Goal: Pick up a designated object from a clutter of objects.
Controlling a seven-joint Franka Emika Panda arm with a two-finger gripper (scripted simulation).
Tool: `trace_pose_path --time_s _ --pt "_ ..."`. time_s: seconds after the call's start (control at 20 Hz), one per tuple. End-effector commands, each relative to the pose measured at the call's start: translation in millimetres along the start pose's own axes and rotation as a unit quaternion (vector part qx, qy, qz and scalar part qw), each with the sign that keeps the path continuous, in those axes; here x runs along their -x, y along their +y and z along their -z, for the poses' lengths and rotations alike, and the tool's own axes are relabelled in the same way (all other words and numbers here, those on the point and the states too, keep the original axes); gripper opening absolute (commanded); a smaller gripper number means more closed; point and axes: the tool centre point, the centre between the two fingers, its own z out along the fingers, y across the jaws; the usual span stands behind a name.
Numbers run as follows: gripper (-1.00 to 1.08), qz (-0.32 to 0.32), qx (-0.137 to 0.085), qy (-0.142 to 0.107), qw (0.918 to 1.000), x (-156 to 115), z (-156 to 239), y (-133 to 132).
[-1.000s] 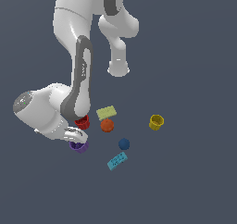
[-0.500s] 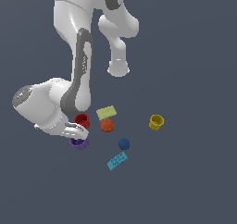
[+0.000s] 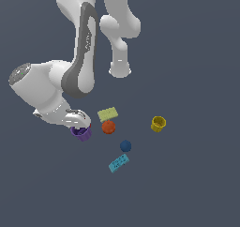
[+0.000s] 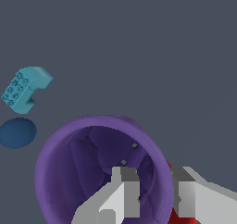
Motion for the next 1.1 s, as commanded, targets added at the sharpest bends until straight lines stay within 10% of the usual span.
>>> trace_pose_path --time_s 0.0,1.05 --pt "-1.0 0.0 0.0 0.001 1.0 12 19 -6" --pt "-1.0 0.0 0.001 0.001 1.0 123 188 -56"
